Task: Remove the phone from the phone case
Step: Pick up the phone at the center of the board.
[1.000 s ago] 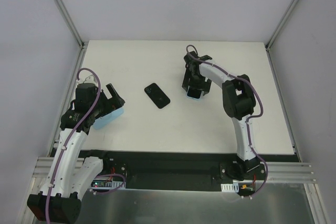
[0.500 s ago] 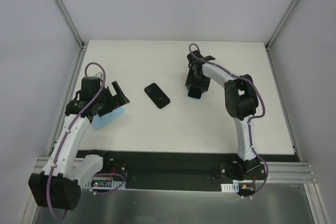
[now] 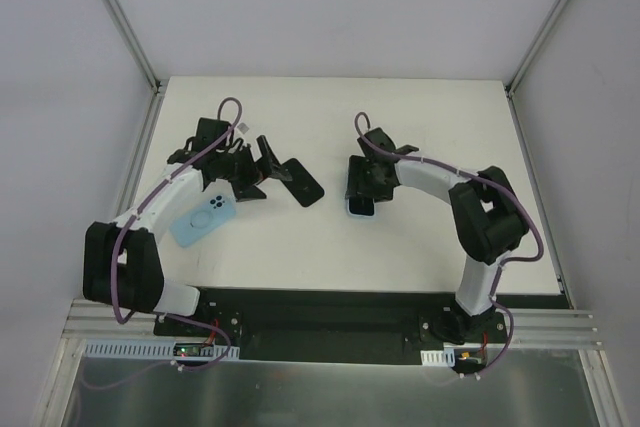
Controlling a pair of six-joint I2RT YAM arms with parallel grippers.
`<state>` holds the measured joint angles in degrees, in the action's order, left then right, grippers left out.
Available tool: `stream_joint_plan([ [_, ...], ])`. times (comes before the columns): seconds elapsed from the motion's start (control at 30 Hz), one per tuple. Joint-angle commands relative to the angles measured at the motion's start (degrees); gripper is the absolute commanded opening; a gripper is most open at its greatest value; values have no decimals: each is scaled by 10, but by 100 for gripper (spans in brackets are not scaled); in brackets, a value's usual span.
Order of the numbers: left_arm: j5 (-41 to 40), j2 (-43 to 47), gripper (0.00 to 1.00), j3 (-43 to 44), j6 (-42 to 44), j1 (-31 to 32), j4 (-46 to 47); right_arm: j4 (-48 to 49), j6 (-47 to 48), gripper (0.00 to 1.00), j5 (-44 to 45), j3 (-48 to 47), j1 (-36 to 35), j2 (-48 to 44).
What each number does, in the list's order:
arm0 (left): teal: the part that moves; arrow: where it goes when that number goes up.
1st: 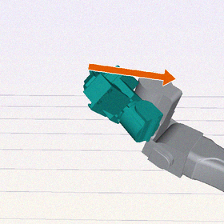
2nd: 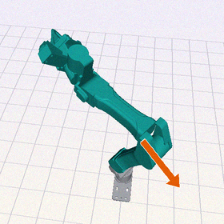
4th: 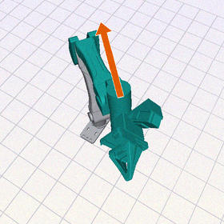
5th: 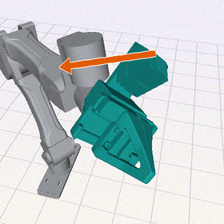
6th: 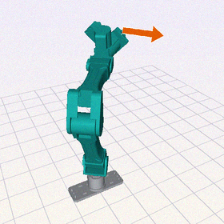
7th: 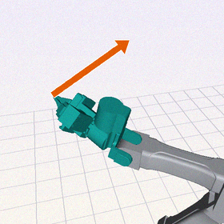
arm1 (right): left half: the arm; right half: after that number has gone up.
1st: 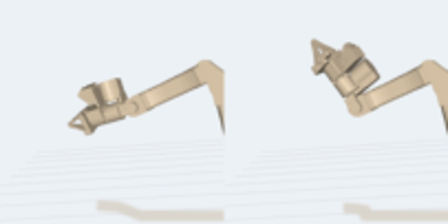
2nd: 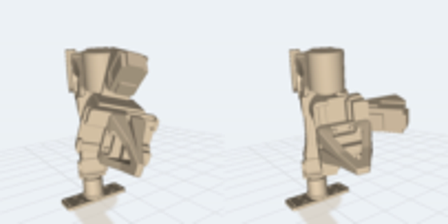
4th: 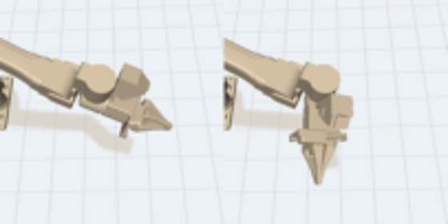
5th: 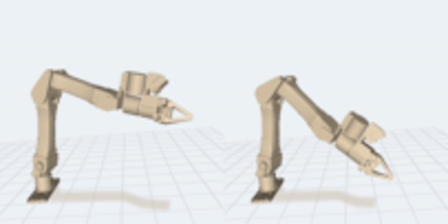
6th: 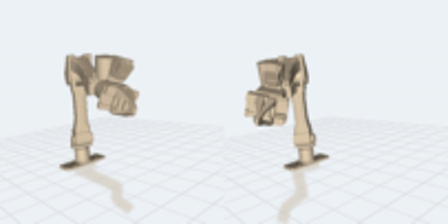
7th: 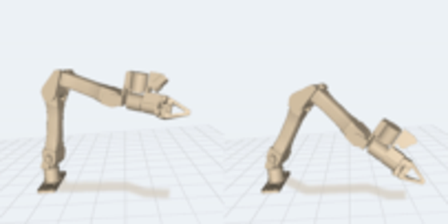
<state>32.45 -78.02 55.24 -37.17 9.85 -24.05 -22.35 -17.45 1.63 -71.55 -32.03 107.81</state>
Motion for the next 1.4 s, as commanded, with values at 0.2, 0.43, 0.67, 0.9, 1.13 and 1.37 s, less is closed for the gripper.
stream_joint_plan([
  [0.2,147,-124,99,33,-137,75,183,45,-21,41,-132,93,-29,-111],
  [0.43,136,-178,98,62,-157,100,190,21,-26,41,-125,77,-64,-167],
  [0.67,138,-236,94,86,-168,131,190,-4,-26,41,-113,52,-97,-169],
  [0.9,132,-261,82,93,-167,149,191,-12,-33,41,-108,39,-121,-171],
  [1.13,136,-272,56,93,-171,166,204,-16,-32,42,-104,33,-126,-173],
  [1.37,162,-272,0,105,-178,175,223,-43,-25,68,-88,25,-128,-191],
])
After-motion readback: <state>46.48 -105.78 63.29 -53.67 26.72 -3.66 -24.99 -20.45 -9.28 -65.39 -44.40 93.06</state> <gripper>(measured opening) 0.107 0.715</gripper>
